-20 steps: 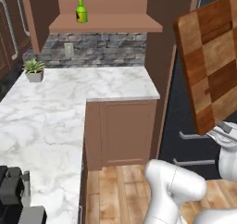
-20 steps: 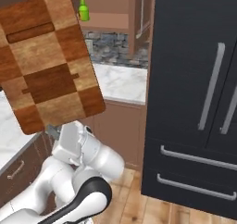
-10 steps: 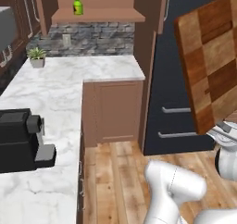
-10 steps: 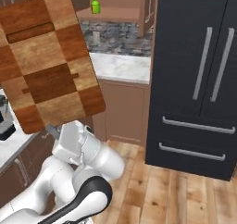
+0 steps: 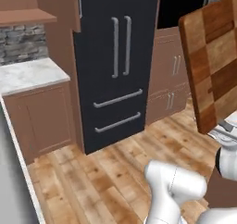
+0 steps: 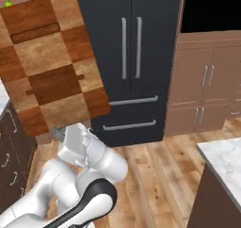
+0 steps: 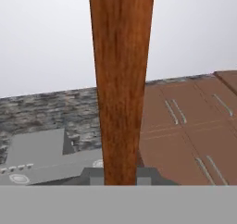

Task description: Move the cutting board and knife to the sink. Then move spray from the cabinet to the counter.

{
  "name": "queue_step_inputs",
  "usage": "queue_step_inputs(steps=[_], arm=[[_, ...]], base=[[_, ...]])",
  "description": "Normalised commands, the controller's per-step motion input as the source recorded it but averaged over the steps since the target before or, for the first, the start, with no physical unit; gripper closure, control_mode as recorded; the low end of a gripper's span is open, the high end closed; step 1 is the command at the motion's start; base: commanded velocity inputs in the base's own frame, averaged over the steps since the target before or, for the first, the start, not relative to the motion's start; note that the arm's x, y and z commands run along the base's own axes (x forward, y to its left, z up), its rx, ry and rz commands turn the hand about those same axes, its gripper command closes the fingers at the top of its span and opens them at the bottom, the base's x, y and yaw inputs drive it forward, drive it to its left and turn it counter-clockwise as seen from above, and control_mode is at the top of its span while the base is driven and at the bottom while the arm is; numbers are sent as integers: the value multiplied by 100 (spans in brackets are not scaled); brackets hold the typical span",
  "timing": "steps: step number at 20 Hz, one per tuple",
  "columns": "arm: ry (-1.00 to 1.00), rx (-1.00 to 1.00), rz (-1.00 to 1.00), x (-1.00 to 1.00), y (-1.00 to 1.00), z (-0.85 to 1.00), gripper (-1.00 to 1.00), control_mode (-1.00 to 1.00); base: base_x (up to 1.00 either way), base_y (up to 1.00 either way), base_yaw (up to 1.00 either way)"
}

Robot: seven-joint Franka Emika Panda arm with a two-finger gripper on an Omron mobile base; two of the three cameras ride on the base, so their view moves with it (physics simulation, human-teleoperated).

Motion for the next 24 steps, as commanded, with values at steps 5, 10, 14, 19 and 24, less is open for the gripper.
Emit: queue_step_inputs(steps=[5,10,14,19,24], arm=[[0,0,0,0,0,0,100,100],[0,0,0,0,0,0,100,100],[0,0,0,0,0,0,100,100],[0,0,0,0,0,0,100,100],[0,0,0,0,0,0,100,100]], base=[[-22,0,-95],[-15,0,-93],[-12,0,-87],[-31,-3,-77],[-35,6,-90]])
